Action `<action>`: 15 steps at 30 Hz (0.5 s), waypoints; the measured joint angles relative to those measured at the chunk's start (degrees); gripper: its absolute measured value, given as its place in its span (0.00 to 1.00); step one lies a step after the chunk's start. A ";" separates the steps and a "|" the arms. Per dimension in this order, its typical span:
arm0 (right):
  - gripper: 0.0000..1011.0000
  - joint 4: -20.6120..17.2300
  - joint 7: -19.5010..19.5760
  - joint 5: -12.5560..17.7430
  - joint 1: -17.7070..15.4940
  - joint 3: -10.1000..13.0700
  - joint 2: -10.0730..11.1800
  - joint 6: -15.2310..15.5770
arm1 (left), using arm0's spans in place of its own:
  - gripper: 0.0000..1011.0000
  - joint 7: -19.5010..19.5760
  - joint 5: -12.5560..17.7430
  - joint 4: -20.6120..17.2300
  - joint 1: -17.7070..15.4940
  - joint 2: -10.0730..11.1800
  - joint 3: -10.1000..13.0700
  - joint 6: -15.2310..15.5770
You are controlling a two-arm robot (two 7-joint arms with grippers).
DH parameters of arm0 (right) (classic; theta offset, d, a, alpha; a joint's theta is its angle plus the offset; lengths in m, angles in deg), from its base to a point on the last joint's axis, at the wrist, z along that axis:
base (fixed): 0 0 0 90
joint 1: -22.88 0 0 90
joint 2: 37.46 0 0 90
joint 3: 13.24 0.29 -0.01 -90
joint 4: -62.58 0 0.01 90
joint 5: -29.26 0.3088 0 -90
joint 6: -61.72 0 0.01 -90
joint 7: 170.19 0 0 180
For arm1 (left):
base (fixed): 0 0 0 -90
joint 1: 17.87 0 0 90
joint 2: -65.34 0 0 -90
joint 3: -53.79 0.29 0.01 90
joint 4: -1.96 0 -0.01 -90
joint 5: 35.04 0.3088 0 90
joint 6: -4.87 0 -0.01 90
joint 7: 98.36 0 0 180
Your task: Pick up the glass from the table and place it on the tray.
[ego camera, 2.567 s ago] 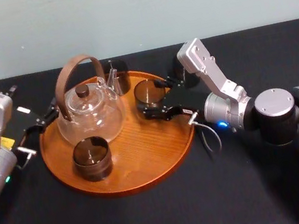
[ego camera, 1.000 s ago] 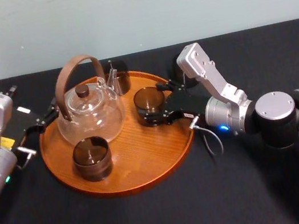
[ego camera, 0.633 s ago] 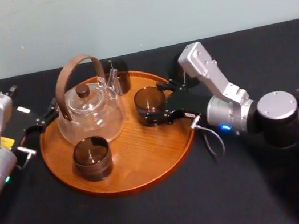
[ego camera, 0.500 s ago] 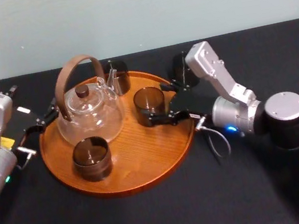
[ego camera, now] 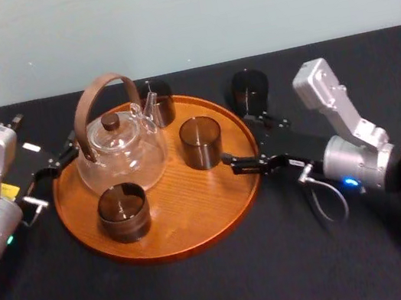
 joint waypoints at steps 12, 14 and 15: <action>0.99 -2.96 1.75 2.77 -3.25 3.05 3.19 -0.07 | 0.99 0.00 0.00 0.00 0.00 0.00 0.00 0.00; 0.99 -3.01 2.33 3.10 -3.47 3.66 3.47 -0.07 | 0.99 0.00 0.00 0.00 0.00 0.00 0.00 0.00; 0.99 -3.00 2.51 3.19 -3.50 3.85 3.53 -0.06 | 0.99 0.00 0.00 0.00 0.00 0.00 0.00 0.00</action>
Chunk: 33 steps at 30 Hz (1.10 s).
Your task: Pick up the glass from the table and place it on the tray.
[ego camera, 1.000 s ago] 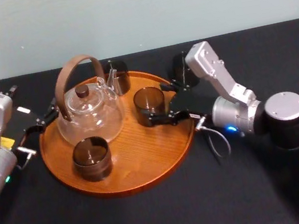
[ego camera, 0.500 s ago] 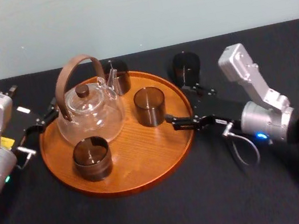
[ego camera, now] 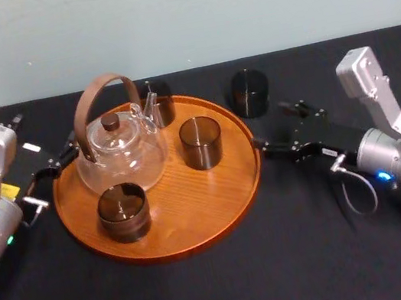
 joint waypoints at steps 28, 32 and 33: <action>0.99 11.75 1.94 -0.79 8.15 1.31 -3.89 1.01 | 0.99 0.00 0.00 0.00 0.00 0.00 0.01 0.00; 0.99 13.75 1.42 -1.22 9.73 0.78 -4.80 0.79 | 0.99 0.00 0.00 0.00 0.00 0.00 0.00 0.00; 0.99 14.10 1.34 -1.30 10.00 0.69 -4.97 0.73 | 0.99 0.00 0.00 0.00 0.00 0.00 0.00 0.00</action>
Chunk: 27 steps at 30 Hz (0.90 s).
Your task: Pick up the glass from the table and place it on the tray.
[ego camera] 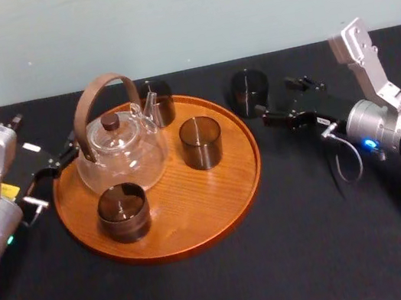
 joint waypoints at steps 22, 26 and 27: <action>0.99 5.54 0.52 -1.08 3.76 0.21 -3.08 -1.04 | 0.99 0.00 0.00 0.00 0.00 0.00 0.00 0.00; 0.99 6.90 0.80 -1.55 4.51 0.19 -3.78 -1.17 | 0.99 0.00 0.00 0.00 0.00 0.00 0.00 0.00; 0.99 7.60 1.00 -1.76 4.91 0.18 -4.12 -1.28 | 0.99 0.00 0.00 0.00 0.00 0.00 0.00 0.00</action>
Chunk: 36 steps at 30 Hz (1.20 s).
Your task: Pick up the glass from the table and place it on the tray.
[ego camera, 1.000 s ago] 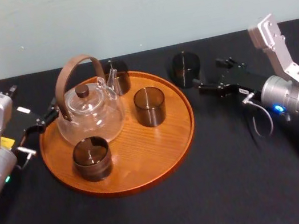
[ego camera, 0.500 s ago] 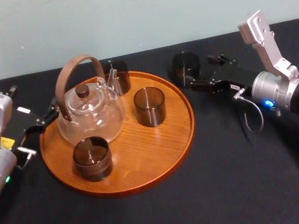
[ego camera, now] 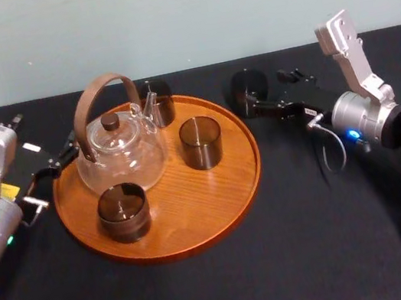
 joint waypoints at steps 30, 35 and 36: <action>0.99 12.84 -0.47 -3.35 6.76 1.32 -5.39 -3.63 | 0.99 0.00 0.00 0.00 0.00 0.00 0.00 0.00; 0.99 13.62 -0.59 -3.65 7.11 1.37 -5.63 -3.86 | 0.99 0.00 0.00 0.00 0.00 0.00 0.00 0.00; 0.99 13.74 -0.60 -3.70 7.18 1.38 -5.67 -3.90 | 0.99 0.00 0.00 0.00 0.00 0.00 0.00 0.00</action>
